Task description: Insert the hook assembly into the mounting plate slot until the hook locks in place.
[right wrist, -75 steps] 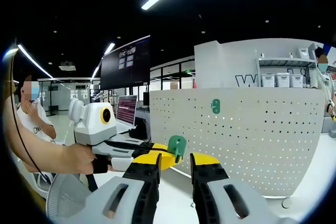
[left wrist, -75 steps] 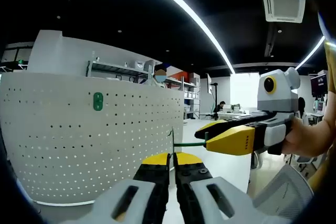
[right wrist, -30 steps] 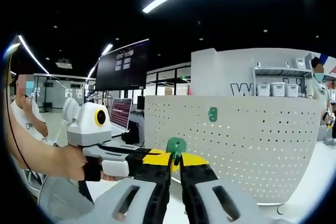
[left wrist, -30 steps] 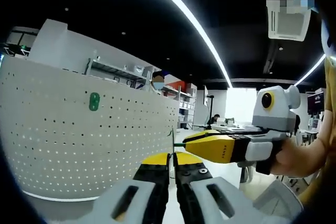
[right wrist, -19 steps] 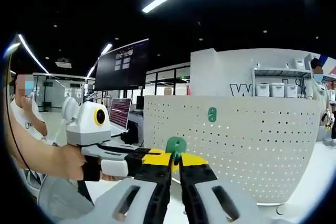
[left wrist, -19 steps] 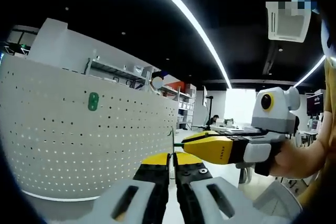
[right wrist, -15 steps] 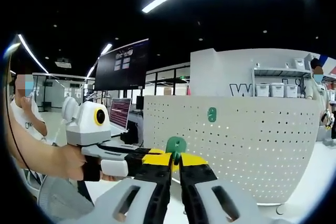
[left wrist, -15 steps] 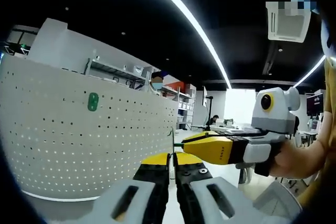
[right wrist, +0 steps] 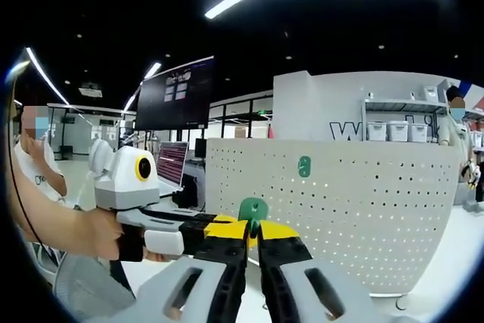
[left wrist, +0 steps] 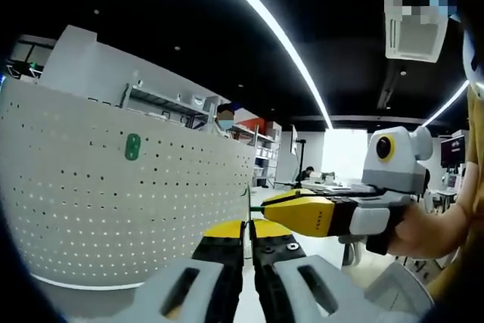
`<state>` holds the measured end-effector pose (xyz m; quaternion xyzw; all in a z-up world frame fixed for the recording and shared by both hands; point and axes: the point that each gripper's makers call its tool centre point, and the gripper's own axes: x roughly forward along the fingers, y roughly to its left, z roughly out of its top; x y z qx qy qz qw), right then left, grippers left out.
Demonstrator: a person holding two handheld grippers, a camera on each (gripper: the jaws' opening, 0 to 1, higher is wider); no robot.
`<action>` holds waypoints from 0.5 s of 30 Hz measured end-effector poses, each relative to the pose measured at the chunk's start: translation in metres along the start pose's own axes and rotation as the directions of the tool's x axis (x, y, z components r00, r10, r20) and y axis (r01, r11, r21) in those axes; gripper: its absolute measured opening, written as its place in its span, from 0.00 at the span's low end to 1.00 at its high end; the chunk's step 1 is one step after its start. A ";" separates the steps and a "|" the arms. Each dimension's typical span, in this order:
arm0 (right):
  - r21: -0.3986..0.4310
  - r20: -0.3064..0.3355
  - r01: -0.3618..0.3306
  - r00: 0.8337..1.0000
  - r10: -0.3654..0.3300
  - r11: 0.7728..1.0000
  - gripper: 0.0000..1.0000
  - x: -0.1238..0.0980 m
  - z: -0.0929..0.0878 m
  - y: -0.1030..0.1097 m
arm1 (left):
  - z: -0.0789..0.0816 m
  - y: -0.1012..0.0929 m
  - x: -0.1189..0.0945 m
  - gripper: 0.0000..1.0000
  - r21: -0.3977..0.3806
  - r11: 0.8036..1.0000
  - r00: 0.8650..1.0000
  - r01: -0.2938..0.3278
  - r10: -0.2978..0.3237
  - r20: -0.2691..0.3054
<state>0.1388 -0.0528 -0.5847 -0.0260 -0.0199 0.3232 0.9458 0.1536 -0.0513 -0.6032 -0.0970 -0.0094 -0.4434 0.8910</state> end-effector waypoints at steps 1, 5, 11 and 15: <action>0.001 0.002 0.001 1.000 -0.001 1.000 0.02 0.000 0.000 0.000 | 0.000 0.000 0.000 0.02 -0.001 1.000 1.000 0.002 -0.002 0.001; -0.004 0.003 0.004 1.000 -0.004 1.000 0.02 0.000 0.000 0.000 | -0.001 0.000 0.000 0.02 -0.008 1.000 1.000 0.002 -0.002 -0.001; -0.011 0.005 0.005 1.000 -0.005 1.000 0.02 0.001 0.001 -0.001 | -0.001 0.001 0.001 0.02 -0.011 1.000 1.000 0.004 -0.004 -0.002; -0.014 0.007 -0.001 1.000 0.001 1.000 0.01 0.001 0.001 0.000 | -0.001 0.001 0.001 0.02 -0.021 1.000 1.000 0.007 -0.007 -0.002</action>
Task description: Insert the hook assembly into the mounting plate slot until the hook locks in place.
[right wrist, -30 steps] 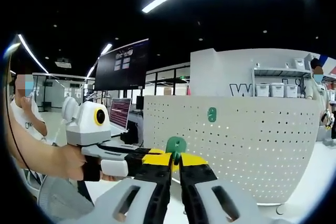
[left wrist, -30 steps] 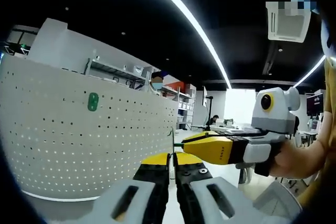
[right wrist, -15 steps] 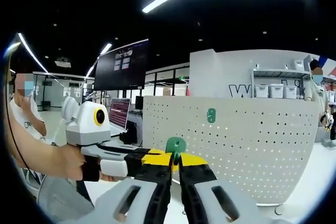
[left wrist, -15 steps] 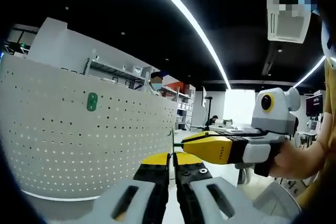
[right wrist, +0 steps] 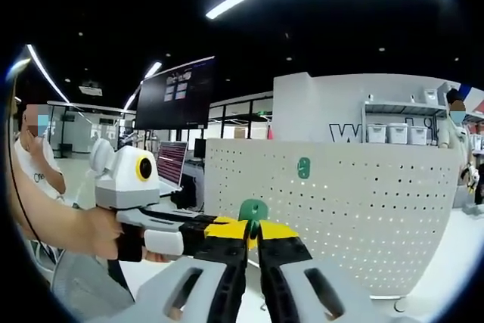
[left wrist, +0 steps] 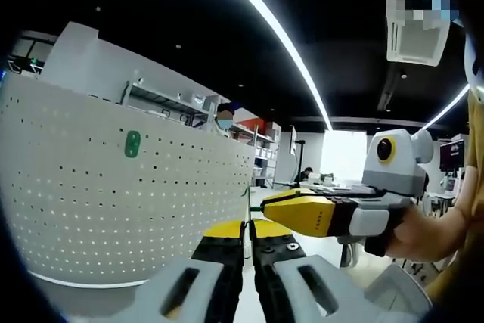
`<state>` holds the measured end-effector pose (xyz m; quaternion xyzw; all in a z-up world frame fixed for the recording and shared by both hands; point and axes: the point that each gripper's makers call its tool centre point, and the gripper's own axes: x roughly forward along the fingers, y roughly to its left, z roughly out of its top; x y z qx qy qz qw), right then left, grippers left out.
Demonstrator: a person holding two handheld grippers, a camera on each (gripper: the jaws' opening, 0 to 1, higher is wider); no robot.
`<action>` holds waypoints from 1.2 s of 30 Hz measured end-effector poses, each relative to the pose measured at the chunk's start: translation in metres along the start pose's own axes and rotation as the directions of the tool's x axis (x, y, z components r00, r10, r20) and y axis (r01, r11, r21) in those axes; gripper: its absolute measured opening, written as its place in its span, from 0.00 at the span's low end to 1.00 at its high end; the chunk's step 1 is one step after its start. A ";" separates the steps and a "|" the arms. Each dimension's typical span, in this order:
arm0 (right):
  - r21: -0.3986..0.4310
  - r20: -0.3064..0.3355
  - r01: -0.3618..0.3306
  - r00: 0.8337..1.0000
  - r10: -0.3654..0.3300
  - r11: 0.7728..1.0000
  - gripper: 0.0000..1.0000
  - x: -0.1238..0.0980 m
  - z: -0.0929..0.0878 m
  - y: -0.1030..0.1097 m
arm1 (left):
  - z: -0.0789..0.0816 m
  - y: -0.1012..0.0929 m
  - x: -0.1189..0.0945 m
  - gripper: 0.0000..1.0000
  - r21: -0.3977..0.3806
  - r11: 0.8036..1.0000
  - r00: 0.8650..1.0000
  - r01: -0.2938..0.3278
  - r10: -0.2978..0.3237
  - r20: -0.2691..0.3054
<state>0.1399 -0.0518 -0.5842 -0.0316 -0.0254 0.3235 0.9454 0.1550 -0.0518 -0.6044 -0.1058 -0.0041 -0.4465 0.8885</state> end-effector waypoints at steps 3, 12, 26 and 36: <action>-0.016 0.004 0.002 1.000 -0.002 1.000 0.01 0.000 0.001 0.001 | 0.001 0.000 0.000 0.02 -0.004 1.000 1.000 0.001 -0.001 0.004; -0.029 0.004 0.015 1.000 -0.015 0.999 0.00 -0.001 0.000 0.000 | 0.000 -0.001 0.001 0.03 0.011 1.000 1.000 0.001 -0.001 0.003; -0.002 0.010 0.034 0.999 -0.034 0.999 0.00 -0.004 -0.001 -0.006 | -0.006 0.000 0.000 0.10 0.109 0.994 0.999 -0.020 0.025 -0.040; 0.011 0.003 0.029 1.000 -0.029 1.000 0.00 -0.005 -0.004 -0.006 | -0.017 0.011 -0.007 0.15 0.166 0.984 0.992 -0.061 0.079 -0.102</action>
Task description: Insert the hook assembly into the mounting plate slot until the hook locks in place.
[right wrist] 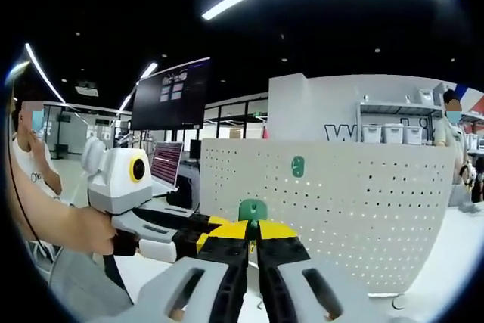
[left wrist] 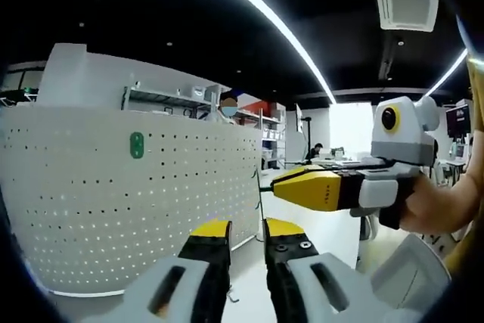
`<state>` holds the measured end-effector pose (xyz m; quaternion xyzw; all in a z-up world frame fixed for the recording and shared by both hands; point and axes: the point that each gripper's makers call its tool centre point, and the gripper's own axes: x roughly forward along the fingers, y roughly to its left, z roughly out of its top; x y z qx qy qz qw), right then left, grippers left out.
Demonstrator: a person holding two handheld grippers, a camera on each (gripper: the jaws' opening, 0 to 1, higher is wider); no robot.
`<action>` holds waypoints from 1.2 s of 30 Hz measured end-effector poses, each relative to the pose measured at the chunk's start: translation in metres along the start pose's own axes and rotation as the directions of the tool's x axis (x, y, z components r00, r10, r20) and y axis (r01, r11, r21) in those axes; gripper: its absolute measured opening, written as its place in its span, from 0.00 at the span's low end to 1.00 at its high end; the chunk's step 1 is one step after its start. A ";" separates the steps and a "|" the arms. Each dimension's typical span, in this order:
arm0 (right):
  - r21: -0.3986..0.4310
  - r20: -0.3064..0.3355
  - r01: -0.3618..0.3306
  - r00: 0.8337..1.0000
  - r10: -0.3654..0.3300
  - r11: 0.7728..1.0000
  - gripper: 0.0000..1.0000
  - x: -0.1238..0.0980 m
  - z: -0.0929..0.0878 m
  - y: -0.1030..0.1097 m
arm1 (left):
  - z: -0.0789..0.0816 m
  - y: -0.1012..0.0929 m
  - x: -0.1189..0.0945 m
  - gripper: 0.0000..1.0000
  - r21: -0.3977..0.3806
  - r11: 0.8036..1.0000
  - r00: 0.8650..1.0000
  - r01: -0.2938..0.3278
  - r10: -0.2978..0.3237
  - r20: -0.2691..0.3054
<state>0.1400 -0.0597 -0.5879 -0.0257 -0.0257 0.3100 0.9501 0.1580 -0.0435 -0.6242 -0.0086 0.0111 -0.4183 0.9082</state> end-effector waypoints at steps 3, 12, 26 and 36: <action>0.004 -0.002 0.000 1.000 0.000 1.000 0.00 0.000 -0.002 -0.001 | -0.004 0.006 -0.004 0.17 -0.014 1.000 1.000 -0.019 0.019 -0.009; 0.007 -0.007 0.005 1.000 -0.005 1.000 0.00 0.000 -0.004 -0.005 | -0.014 0.014 -0.011 0.22 -0.001 0.999 0.997 -0.053 0.053 -0.053; 0.003 -0.025 0.017 1.000 -0.017 1.000 0.00 -0.005 -0.012 -0.011 | -0.036 0.028 -0.031 0.29 0.020 0.995 0.985 -0.100 0.101 -0.137; 0.006 -0.039 0.036 0.999 -0.036 0.999 0.00 -0.010 -0.018 -0.018 | -0.052 0.041 -0.049 0.36 0.021 0.987 0.969 -0.157 0.158 -0.191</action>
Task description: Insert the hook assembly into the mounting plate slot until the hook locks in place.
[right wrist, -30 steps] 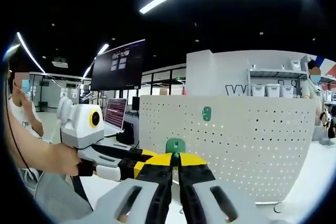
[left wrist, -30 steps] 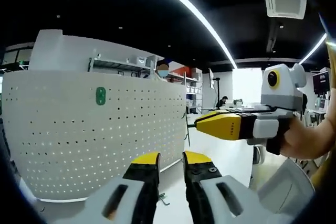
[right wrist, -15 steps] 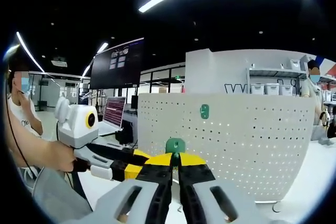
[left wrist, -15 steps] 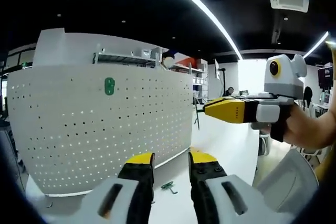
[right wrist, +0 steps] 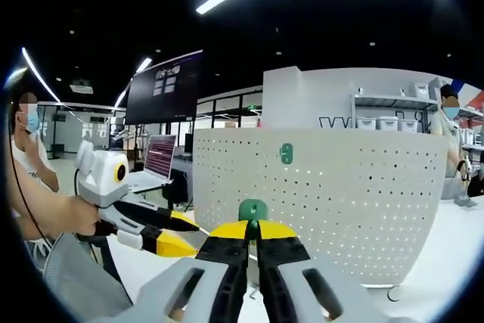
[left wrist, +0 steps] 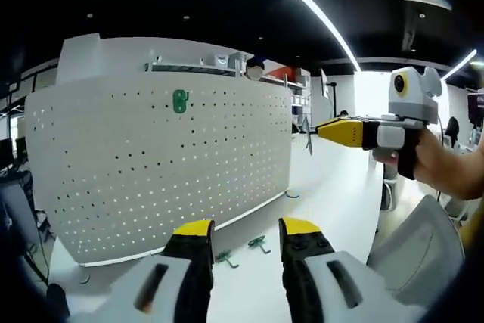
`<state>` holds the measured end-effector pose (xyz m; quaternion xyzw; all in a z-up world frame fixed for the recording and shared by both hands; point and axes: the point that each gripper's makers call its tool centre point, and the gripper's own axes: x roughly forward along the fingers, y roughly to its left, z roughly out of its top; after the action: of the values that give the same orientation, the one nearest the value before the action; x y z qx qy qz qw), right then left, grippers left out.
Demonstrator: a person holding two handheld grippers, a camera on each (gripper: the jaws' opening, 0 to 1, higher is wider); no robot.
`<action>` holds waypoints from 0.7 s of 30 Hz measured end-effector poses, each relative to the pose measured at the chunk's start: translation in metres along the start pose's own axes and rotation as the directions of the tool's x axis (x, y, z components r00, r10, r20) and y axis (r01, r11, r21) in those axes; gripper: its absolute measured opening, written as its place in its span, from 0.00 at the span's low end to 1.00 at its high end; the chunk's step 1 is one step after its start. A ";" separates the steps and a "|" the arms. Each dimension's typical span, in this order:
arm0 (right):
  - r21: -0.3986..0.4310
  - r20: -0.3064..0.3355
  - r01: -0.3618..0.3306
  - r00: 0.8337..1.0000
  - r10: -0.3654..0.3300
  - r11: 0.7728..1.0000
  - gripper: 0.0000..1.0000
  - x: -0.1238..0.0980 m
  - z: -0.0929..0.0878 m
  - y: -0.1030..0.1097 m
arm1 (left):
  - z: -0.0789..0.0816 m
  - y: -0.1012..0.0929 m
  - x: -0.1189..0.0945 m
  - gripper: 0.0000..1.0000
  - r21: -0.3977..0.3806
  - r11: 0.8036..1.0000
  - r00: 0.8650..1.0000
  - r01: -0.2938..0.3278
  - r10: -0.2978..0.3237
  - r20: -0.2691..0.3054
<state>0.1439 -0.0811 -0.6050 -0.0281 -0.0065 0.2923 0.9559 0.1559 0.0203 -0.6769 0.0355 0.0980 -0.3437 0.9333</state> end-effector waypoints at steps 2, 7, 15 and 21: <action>0.000 -0.001 0.005 1.000 -0.005 1.000 0.00 -0.001 -0.001 -0.002 | -0.004 0.003 -0.002 0.37 0.002 1.000 1.000 -0.011 0.011 -0.015; -0.001 -0.006 0.016 1.000 -0.016 1.000 0.00 -0.004 -0.002 -0.007 | -0.015 0.018 -0.009 0.40 -0.016 0.999 0.998 -0.050 0.049 -0.045; 0.002 -0.012 0.037 0.999 -0.037 0.999 0.00 -0.008 -0.005 -0.014 | -0.034 0.030 -0.020 0.49 -0.046 0.994 0.991 -0.102 0.097 -0.097; 0.002 -0.015 0.041 0.999 -0.041 0.999 0.00 -0.008 -0.006 -0.016 | -0.042 0.033 -0.027 0.51 -0.050 0.991 0.986 -0.123 0.116 -0.118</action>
<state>0.1462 -0.0989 -0.6103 -0.0291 0.0005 0.2723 0.9618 0.1507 0.0679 -0.7129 0.0345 0.1589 -0.2817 0.9456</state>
